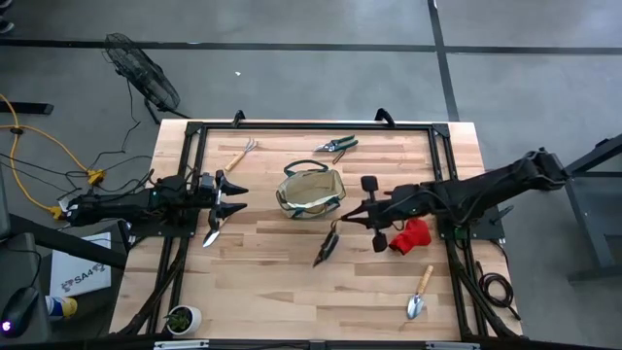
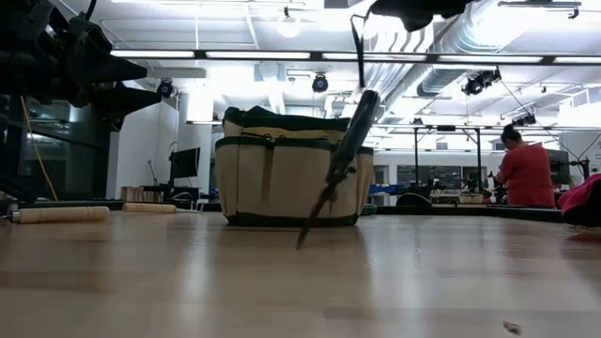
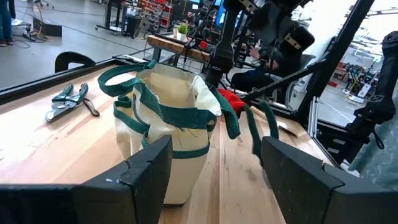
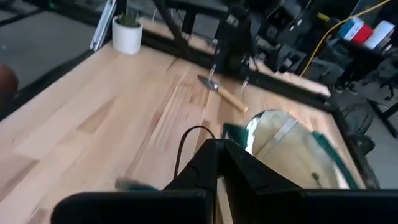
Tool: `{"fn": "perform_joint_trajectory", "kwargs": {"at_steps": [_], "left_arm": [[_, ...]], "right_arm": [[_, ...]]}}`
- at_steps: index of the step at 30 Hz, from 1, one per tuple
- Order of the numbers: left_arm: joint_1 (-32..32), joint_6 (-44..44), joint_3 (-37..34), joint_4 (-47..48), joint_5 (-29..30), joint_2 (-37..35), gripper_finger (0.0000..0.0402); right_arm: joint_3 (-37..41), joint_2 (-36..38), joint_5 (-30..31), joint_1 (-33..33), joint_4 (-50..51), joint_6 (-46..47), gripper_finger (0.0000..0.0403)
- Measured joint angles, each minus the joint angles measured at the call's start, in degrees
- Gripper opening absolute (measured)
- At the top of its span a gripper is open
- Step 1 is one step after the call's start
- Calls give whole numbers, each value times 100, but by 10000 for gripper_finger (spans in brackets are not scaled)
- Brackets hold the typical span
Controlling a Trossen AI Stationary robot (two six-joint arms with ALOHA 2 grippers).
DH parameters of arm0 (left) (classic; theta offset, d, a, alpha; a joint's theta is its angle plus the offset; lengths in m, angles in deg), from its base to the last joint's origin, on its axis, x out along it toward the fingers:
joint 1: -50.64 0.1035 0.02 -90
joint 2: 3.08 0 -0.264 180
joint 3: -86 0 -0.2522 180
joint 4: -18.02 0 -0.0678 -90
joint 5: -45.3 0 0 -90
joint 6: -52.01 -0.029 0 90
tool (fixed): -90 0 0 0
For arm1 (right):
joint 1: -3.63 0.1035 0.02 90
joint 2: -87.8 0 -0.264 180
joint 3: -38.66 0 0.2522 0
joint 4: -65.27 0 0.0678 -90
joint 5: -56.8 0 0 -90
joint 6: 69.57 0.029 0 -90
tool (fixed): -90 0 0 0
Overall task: Pick & Place Garden tools in Gardening bag
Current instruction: Put the bottom shear scissors into the gardening bag
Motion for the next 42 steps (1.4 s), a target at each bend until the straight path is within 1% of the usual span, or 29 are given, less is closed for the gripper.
{"fn": "perform_joint_trajectory", "kwargs": {"at_steps": [10, 17, 23, 27, 38, 42], "left_arm": [[0, 0, 0, 0, 0, 0, 243], [0, 0, 0, 0, 0, -2, 243], [1, 0, 0, 0, 0, 0, 243], [2, 0, 0, -2, 0, 0, 243], [0, 0, 0, -2, 0, 0, 243], [2, 0, 0, 0, 0, 0, 243]], "right_arm": [[-2, 202, 98, 0, -469, -251, 5], [-4, 342, 148, -2, -539, -317, 5], [-4, 697, 435, 0, -468, -322, 5], [-4, 988, 511, -2, -431, -411, 5], [-7, 1477, 1275, -11, -275, -622, 5], [-7, 1566, 1791, -20, -287, -686, 5]]}}
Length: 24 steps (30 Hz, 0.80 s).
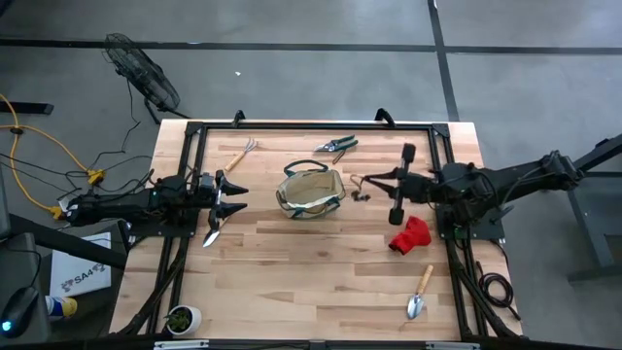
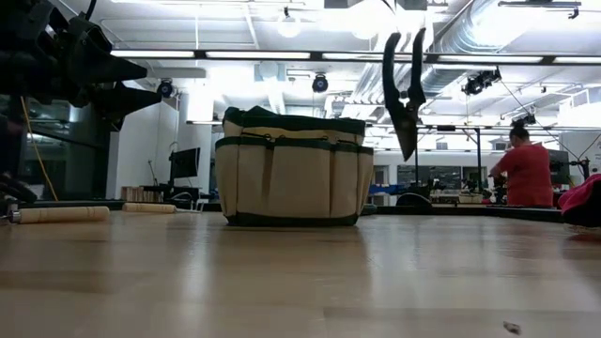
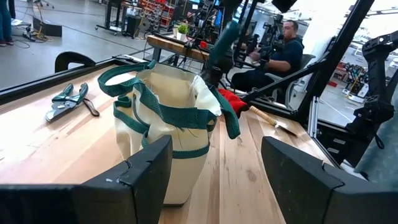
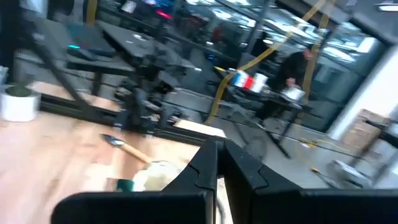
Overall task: Pick & Place Garden tools in Gardening bag
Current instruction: Put the bottom shear scissors into the gardening bag
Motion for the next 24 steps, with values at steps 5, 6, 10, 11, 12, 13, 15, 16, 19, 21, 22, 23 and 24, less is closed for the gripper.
{"fn": "perform_joint_trajectory", "kwargs": {"at_steps": [5, 6, 10, 11, 12, 13, 15, 16, 19, 21, 22, 23, 24], "left_arm": [[-2, 0, 0, -2, 0, -2, 243], [0, 0, 0, 0, 0, 0, 243], [-1, 0, 0, 0, 0, -1, 243], [-1, 0, 0, 0, 0, -1, 243], [0, 0, 0, 0, 0, 0, 243], [-2, 0, 0, -2, 0, 0, 243], [-2, 0, 0, 0, 0, 0, 243], [0, 0, 0, 0, 0, 0, 243], [-2, 0, 0, 0, 0, 0, 243], [0, 0, 0, 0, 0, 0, 243], [-1, 0, 0, 0, 0, -1, 243], [0, 0, 0, 0, 0, -2, 243], [0, 0, 0, 0, 0, -2, 243]], "right_arm": [[0, 14, 853, 0, -158, -250, 5], [0, 14, 1001, 0, -222, -311, 5], [0, 14, 1456, 0, -554, -559, 5], [0, 14, 1571, 0, -638, -621, 5], [0, 14, 1677, 0, -720, -675, 5], [0, 14, 1760, 0, -790, -704, 5], [-2, 13, 1929, -11, -921, -756, 5], [-2, -2, 2004, -29, -986, -780, 5], [-4, -38, 2222, -108, -1165, -793, 5], [-4, -79, 2300, -201, -1259, -791, 5], [-4, -97, 2386, -246, -1304, -793, 5], [-4, -117, 2457, -291, -1318, -793, 5], [-4, -134, 2525, -338, -1340, -791, 5]]}}
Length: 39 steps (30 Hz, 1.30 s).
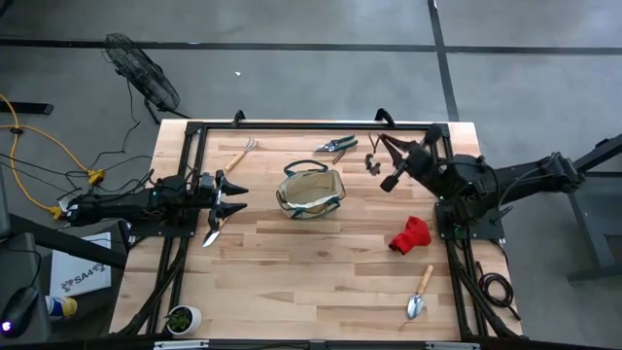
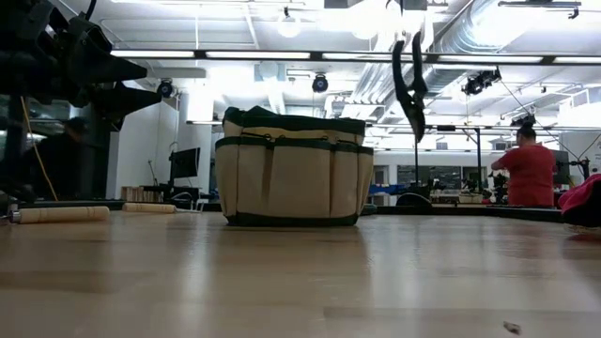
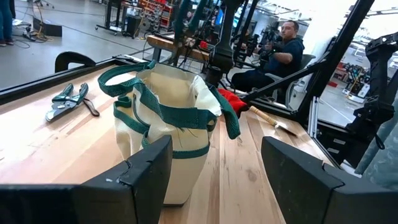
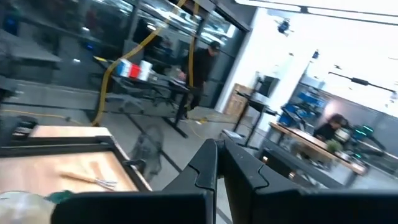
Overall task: Pick & Place Garden tools in Gardening bag
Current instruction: Put the bottom shear scissors into the gardening bag
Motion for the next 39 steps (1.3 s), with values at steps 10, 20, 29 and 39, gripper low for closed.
{"fn": "perform_joint_trajectory", "kwargs": {"at_steps": [10, 20, 29, 39], "left_arm": [[-2, 0, 0, 0, 0, 0, 243], [-1, 0, 0, 0, 0, 1, 243], [-1, 0, 0, 0, 0, 2, 243], [0, 0, 0, 0, 2, 2, 243]], "right_arm": [[0, -141, 328, -413, -55, 314, 5], [0, -449, 153, -473, -151, 471, 5], [-192, -887, -167, -471, -209, 585, 5], [-620, -1443, -378, -466, -187, 609, 5]]}}
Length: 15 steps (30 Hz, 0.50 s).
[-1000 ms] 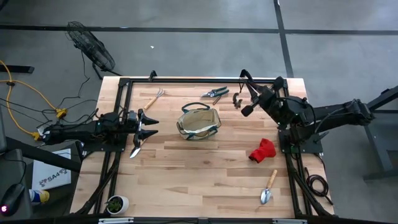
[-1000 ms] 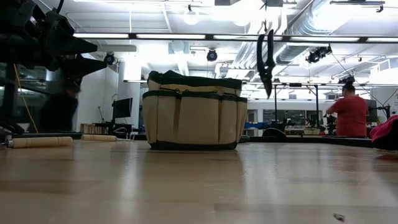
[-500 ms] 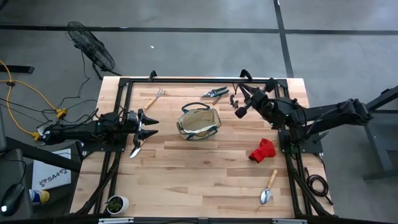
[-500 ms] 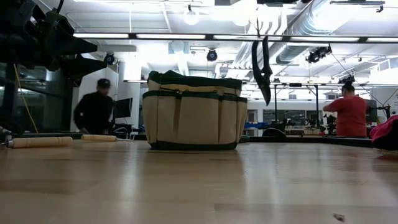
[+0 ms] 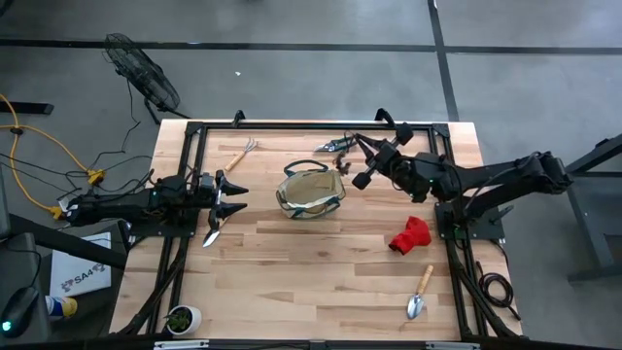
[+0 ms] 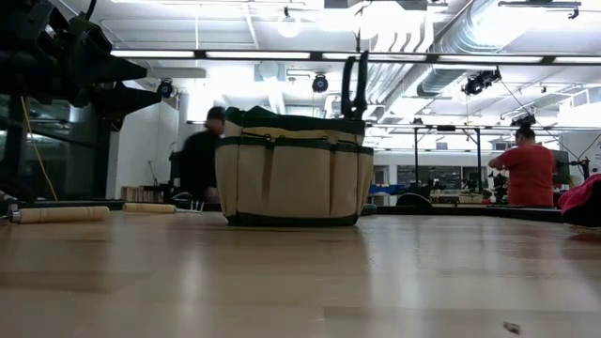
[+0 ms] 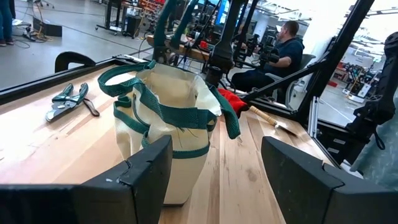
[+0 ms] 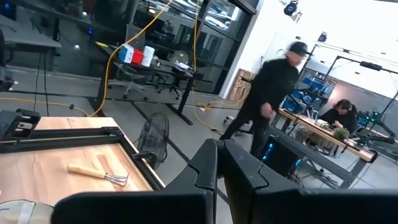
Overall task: Pick & Place Garden tools in Gardening bag
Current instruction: Put the bottom shear scissors into the gardening bag
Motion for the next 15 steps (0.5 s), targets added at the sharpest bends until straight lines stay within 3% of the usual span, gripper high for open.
{"fn": "perform_joint_trajectory", "kwargs": {"at_steps": [10, 15], "left_arm": [[-1, 0, 0, -2, 0, 0, 243], [-1, 0, 0, 0, -2, -2, 243]], "right_arm": [[-303, -220, -61, 140, 23, -111, 5], [-351, -201, 201, 323, 22, -290, 5]]}}
